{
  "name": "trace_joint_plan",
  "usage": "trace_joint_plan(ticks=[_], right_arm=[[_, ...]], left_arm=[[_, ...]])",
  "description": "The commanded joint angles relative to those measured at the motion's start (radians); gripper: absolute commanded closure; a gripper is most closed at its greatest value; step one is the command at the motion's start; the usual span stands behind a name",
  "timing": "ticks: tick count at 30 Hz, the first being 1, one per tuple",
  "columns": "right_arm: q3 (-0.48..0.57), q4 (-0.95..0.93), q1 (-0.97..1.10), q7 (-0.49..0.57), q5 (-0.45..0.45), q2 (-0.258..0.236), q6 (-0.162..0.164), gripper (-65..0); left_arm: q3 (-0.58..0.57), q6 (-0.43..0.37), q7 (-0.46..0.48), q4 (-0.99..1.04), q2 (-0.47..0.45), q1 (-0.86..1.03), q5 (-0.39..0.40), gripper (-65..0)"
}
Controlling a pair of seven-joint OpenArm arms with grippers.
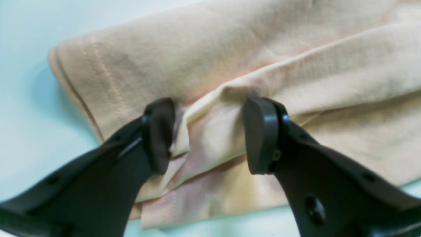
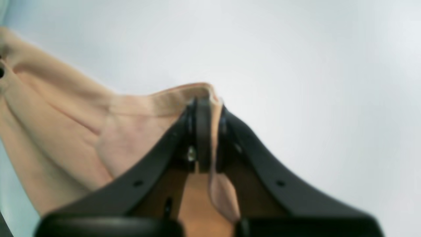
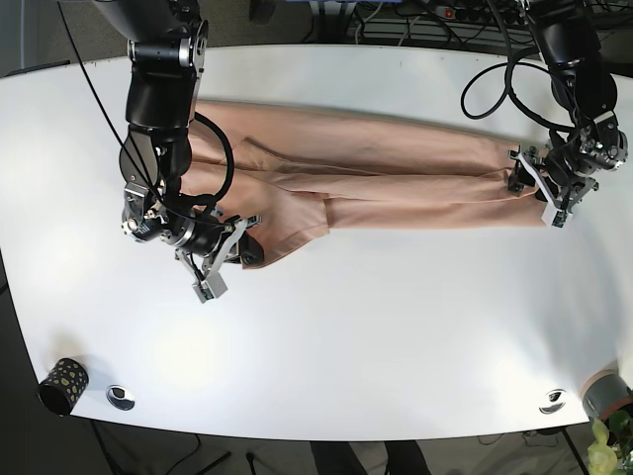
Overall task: Fold the T-shirt properly
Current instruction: 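Release and regrasp the folded edge with both grippers, smoothing it, then move the right gripper to the shirt's shoulder end and grasp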
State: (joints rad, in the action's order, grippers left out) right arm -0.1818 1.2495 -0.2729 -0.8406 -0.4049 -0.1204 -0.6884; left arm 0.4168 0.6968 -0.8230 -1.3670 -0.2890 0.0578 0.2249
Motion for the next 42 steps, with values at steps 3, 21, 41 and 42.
trace_joint_plan(ticks=[3, 21, 41, 42], right_arm=[[-0.012, 0.183, 0.025, -0.096, -0.019, -0.008, -0.007, 0.0], [-0.132, 0.596, 0.410, -0.213, -0.019, 0.011, -0.010, 0.0], [-0.261, 0.640, 0.455, -0.213, -0.025, 0.011, -0.010, -46.0], [-0.259, 0.662, 0.458, -0.213, -0.042, 0.020, -0.010, -46.0]], left_arm=[[-0.003, 0.001, -0.054, 0.004, -0.003, 0.006, -0.029, -31.7], [-0.003, 0.001, -0.054, 0.005, -0.009, 0.009, -0.031, -31.7], [-0.003, 0.001, -0.054, 0.002, -0.005, 0.003, -0.026, -31.7], [-0.003, 0.001, -0.054, 0.002, -0.005, 0.003, -0.026, -31.7]])
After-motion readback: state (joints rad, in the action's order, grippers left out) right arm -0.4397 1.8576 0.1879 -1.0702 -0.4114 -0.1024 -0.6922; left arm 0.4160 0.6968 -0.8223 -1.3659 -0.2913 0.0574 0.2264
